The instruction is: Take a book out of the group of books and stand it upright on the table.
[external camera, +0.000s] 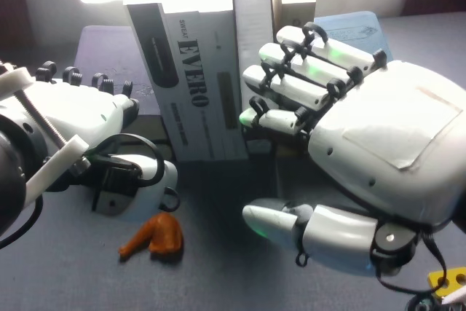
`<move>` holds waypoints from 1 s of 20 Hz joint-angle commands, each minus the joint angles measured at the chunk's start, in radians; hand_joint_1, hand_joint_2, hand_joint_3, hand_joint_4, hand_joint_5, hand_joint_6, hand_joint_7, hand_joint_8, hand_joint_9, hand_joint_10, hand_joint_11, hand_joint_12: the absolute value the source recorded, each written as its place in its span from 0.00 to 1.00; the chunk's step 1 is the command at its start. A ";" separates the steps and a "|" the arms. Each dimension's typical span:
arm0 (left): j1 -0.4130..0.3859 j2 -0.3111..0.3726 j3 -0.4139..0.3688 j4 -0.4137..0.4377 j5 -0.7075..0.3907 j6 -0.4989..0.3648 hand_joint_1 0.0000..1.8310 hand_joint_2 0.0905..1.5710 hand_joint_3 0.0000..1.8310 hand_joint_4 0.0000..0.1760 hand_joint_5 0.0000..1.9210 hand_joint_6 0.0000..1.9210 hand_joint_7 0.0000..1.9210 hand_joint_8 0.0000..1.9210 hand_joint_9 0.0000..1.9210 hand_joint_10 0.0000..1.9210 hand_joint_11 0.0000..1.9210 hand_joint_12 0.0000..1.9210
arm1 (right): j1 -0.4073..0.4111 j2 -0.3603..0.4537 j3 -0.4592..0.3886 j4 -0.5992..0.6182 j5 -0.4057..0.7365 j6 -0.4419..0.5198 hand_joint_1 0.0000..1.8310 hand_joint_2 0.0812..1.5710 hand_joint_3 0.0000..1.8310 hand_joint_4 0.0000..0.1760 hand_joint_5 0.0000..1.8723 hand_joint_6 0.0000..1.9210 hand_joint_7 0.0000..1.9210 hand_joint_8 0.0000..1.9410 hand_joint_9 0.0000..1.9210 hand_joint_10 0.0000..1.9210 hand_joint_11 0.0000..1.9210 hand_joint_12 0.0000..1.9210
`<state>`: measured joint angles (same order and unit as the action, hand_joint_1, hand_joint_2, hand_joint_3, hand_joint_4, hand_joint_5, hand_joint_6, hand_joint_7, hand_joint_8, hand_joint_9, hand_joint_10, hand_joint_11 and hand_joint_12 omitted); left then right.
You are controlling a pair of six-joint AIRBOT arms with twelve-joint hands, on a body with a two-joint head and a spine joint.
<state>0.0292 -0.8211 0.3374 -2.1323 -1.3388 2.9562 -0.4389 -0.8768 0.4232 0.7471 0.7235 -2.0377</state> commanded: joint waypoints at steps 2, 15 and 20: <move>-0.011 -0.001 -0.001 0.089 0.007 -0.003 0.02 0.89 0.00 0.00 0.05 0.00 0.04 0.00 0.01 0.00 0.01 0.00 | -0.013 0.002 -0.007 -0.034 0.031 -0.002 0.00 0.77 0.00 0.00 0.30 0.00 0.09 0.00 0.04 0.00 0.00 0.05; -0.010 -0.001 -0.001 0.089 0.007 -0.004 0.00 0.90 0.00 0.00 0.04 0.00 0.03 0.00 0.01 0.00 0.00 0.01 | -0.119 -0.013 -0.007 -0.034 -0.007 -0.033 0.00 0.78 0.00 0.00 0.31 0.00 0.10 0.00 0.05 0.00 0.00 0.10; -0.009 -0.001 -0.001 0.089 0.007 -0.004 0.02 0.89 0.00 0.00 0.04 0.00 0.03 0.00 0.01 0.00 0.00 0.04 | -0.130 -0.030 0.013 -0.034 -0.007 -0.039 0.00 0.78 0.00 0.00 0.30 0.00 0.11 0.00 0.06 0.01 0.00 0.09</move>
<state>0.0292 -0.8211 0.3374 -2.1323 -1.3380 2.9555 -0.5770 -0.9119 0.4408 0.7475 0.6533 -2.0781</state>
